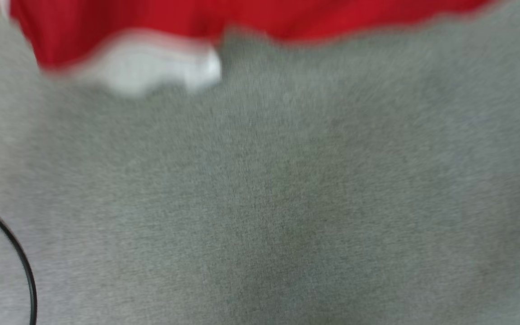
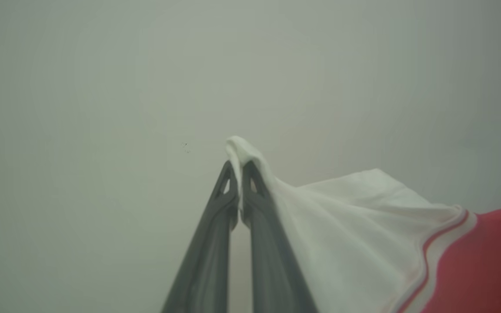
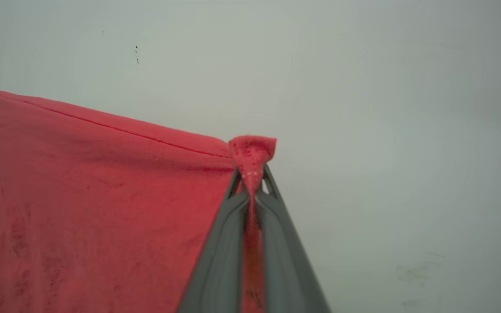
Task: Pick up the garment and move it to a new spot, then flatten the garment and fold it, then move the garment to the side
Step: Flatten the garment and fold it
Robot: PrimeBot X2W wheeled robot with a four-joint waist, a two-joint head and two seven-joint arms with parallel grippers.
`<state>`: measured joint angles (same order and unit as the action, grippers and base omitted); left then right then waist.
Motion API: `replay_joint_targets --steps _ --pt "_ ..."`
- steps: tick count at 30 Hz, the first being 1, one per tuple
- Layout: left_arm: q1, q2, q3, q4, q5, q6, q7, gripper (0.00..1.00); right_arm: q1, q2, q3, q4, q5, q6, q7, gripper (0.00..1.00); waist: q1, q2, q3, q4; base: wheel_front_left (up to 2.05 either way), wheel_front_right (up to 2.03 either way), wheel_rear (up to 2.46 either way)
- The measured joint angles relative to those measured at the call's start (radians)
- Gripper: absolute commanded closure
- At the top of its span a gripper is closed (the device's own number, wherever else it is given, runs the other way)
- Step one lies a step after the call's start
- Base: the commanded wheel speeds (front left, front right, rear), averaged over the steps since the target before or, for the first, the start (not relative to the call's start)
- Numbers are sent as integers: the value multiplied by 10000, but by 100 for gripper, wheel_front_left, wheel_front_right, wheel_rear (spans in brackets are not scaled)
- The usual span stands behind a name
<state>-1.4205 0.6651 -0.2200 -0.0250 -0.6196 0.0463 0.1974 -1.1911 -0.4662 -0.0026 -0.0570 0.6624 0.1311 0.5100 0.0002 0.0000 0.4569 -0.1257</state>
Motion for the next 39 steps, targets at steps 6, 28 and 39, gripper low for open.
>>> replay_joint_targets --steps 6,28,39 --pt "-3341 -966 -591 3058 840 -466 -1166 100 -2406 40 729 2349 -395 2 -1875 100 1 0 1510 -7 0 0 0" --pt "905 -2685 -1586 6084 418 -1344 -4318 100 -299 146 4546 5965 360 0 -5574 100 -1 0 1549 857 0 0 0" --pt "7338 -2136 -2522 3950 -88 -1124 -3695 100 3715 -1208 5852 5279 1918 0 -5605 100 -3 0 -581 1336 0 0 0"
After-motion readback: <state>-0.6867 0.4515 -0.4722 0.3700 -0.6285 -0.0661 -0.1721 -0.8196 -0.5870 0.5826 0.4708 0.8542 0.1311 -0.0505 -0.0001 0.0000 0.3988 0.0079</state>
